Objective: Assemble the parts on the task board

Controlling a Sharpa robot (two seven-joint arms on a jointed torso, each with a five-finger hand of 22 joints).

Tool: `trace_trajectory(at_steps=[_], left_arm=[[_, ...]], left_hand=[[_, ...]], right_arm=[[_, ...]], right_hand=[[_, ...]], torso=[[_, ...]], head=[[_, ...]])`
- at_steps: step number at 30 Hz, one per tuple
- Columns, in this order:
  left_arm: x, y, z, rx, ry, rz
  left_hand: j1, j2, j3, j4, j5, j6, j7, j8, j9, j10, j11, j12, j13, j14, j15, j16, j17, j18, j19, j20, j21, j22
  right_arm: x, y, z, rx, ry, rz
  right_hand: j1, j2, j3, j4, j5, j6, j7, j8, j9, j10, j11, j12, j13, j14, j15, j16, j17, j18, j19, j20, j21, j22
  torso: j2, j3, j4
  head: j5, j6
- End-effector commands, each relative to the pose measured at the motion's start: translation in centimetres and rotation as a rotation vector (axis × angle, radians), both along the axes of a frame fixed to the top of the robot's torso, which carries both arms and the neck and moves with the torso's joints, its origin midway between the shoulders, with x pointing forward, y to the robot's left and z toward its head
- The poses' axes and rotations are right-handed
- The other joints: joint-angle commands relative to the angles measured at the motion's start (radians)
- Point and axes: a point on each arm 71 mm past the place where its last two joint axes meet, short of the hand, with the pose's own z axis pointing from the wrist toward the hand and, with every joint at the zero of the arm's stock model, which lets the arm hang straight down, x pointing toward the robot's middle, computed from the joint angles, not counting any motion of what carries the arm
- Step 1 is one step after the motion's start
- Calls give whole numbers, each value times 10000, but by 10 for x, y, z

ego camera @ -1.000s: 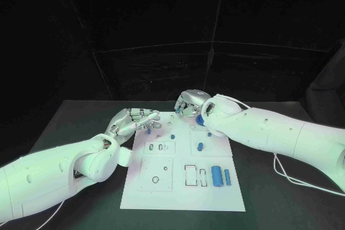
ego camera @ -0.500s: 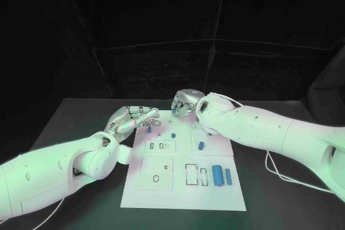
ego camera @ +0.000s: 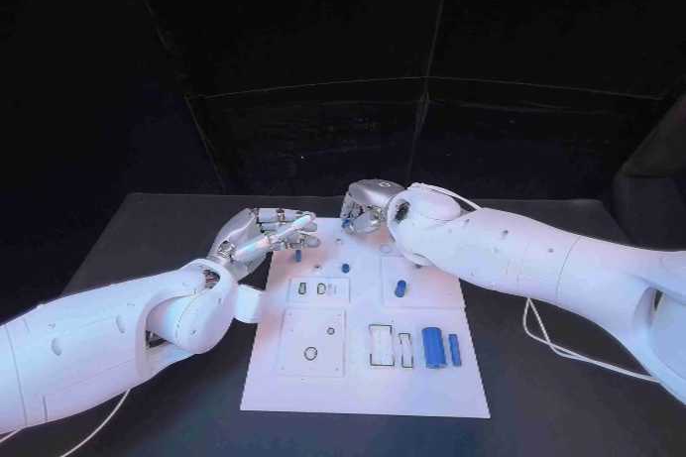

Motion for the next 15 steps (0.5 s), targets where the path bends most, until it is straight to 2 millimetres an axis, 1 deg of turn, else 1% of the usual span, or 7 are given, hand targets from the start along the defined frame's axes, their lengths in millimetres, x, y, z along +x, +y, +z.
trace_trajectory(at_steps=[1, 5, 11, 15], left_arm=[[0, -1, 2, -106, -19, -77], [0, -1, 2, -103, -17, -79], [1, -1, 2, -97, -11, -89], [1, -1, 3, -97, -12, -98]], left_hand=[[22, 93, -8, -79, -28, -22, 51, -57, -15, 7, 48, -44, -14, -13, 84, -39, 4, 47, 52, -4, -44, -15], [22, 93, -8, -79, -28, -22, 51, -57, -15, 7, 48, -44, -14, -13, 84, -39, 4, 47, 52, -4, -44, -15], [22, 93, -8, -79, -28, -22, 51, -57, -15, 7, 48, -44, -14, -13, 84, -39, 4, 47, 52, -4, -44, -15], [22, 93, -8, -79, -28, -22, 51, -57, -15, 7, 48, -44, -14, -13, 84, -39, 4, 47, 52, -4, -44, -15]], right_arm=[[0, 2, -1, -276, 108, -1], [1, 3, -1, -267, 59, -39], [2, 6, 0, -237, -31, -88], [3, 8, 0, -253, -58, -111]], right_hand=[[-37, -77, -4, 67, -70, -76, 8, -61, -11, -38, 51, -35, -3, 177, 1, 41, -36, -54, 68, -16, 38, -6], [-77, -131, 30, 99, -85, -123, 19, -67, -15, -113, 70, -80, -17, 164, 15, 27, -79, -50, 51, -2, 31, -28], [-153, -282, 78, 155, -192, -295, 81, -81, -30, -332, 143, -196, -50, 141, 74, 7, -141, -44, 6, 46, 9, -76], [-204, -403, 114, 220, -357, -450, 156, -78, -32, -631, 236, -291, -79, 107, 156, -46, -270, -33, -53, 119, -33, -155]], torso=[[4, 0, -13], [8, -12, -9], [18, -10, 1], [30, -12, -3]], head=[[-3, 0], [9, 13], [12, 38], [12, 65]])
